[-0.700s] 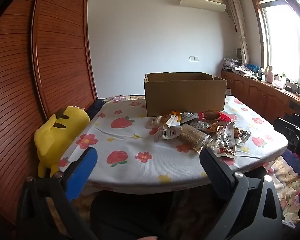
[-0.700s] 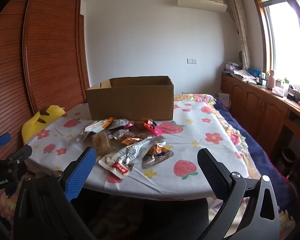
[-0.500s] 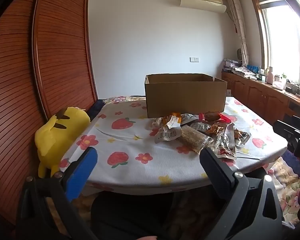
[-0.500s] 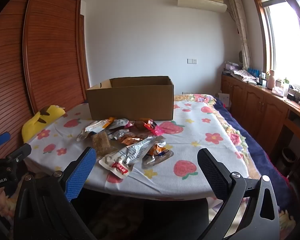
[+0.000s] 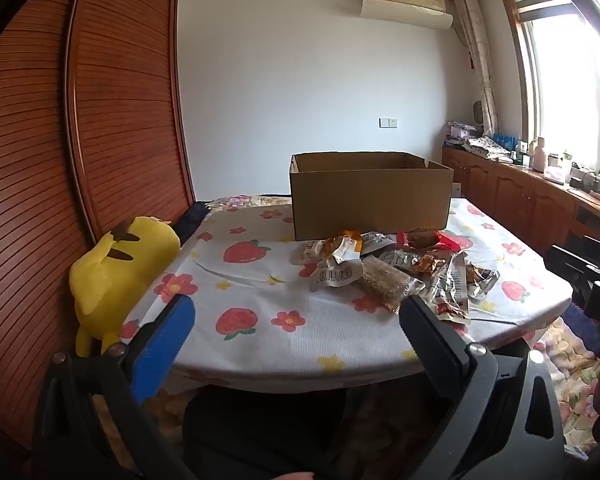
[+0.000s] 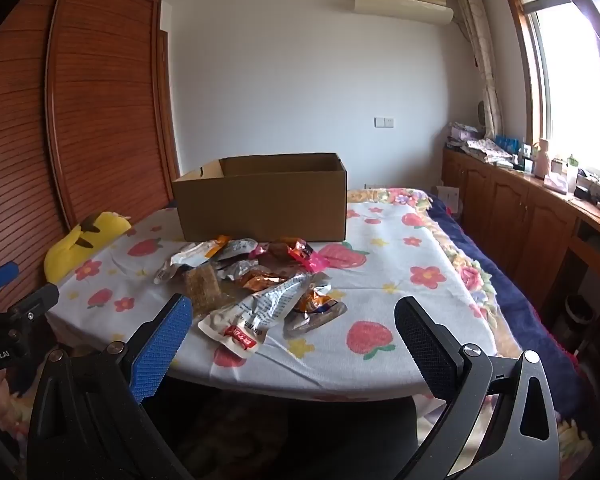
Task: Organize snacks
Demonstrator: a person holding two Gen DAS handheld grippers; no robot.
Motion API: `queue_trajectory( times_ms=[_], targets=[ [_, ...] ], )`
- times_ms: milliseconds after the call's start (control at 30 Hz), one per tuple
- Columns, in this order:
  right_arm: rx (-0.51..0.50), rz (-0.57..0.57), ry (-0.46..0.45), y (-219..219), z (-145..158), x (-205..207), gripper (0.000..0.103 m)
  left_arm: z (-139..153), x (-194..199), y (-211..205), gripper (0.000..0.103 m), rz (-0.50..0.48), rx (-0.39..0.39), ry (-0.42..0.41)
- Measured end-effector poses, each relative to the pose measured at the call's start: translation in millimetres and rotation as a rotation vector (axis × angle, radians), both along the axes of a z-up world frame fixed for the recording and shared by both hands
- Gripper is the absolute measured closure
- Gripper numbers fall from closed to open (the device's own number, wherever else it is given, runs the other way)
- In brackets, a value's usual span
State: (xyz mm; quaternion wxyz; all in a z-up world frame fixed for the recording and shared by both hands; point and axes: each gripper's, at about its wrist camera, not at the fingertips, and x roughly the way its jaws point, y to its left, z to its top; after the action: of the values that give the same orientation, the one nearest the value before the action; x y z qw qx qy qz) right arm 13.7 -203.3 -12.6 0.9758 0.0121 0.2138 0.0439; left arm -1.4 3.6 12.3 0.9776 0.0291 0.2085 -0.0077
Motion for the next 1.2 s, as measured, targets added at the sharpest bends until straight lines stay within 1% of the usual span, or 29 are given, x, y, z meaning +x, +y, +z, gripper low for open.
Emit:
queue_trajectory(
  times_ms=[1200],
  targets=[
    [-0.002,-0.002,-0.002,-0.4,3.7,-0.6,0.0,3.9,-4.8,0.3,0.0,0.005,0.003,-0.017]
  ],
)
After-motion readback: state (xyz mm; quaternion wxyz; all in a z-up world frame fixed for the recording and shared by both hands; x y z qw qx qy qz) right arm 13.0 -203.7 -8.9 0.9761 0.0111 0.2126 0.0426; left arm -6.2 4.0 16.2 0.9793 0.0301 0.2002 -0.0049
